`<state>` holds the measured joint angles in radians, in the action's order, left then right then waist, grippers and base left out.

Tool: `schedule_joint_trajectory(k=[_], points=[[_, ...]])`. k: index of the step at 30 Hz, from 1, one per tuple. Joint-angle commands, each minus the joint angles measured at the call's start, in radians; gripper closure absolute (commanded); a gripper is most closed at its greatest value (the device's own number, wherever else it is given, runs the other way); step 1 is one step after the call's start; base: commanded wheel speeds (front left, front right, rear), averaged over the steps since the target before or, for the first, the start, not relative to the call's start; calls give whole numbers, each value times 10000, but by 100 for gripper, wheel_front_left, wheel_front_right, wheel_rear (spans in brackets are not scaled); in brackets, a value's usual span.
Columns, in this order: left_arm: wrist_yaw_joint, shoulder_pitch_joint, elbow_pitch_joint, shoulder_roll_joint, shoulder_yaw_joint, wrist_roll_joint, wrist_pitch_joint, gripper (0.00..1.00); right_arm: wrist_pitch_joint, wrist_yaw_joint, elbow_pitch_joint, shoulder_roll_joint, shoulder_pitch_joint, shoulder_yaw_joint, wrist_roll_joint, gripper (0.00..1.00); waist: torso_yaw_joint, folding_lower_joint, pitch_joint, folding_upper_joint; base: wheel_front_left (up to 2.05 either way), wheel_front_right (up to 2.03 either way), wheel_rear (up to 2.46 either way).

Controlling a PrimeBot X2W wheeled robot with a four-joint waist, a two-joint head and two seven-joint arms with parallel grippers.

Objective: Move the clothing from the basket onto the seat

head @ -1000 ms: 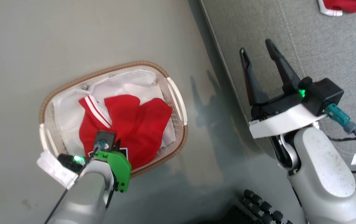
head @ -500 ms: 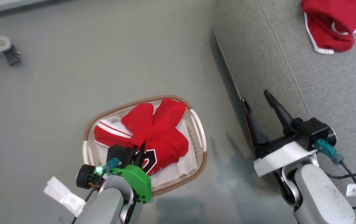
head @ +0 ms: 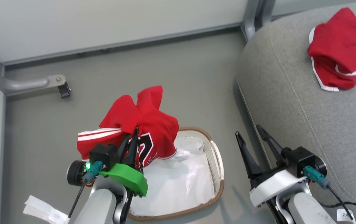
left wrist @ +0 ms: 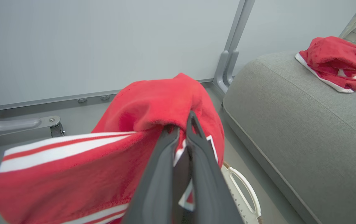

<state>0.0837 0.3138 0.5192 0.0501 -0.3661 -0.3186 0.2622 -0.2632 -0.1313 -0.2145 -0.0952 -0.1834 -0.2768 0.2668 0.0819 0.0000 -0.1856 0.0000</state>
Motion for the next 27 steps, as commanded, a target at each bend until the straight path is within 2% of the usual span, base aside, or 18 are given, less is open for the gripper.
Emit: schedule_joint_trajectory(k=[1,10,17,22,27], points=[[58,-196,-247,18,82,12,38,100,-21,10,-65,7,237,-13,-52,0,-375,0,692,0,0,0,0],[195,-490,-1671,17,390,86,37,100,-21,10,-275,125,731,-59,-109,0,-399,0,1444,0,0,0,0],[166,-661,-2446,16,356,-14,37,100,-21,10,-277,152,913,-197,-149,0,-463,0,1601,0,0,0,0],[118,-624,-2624,16,174,-107,39,100,-21,10,-143,-115,551,-1189,-402,0,-580,0,1591,0,0,0,0],[76,-506,-2778,15,-199,-304,37,100,-20,10,-66,-372,-272,-2794,-572,0,-828,0,1527,0,0,0,0]])
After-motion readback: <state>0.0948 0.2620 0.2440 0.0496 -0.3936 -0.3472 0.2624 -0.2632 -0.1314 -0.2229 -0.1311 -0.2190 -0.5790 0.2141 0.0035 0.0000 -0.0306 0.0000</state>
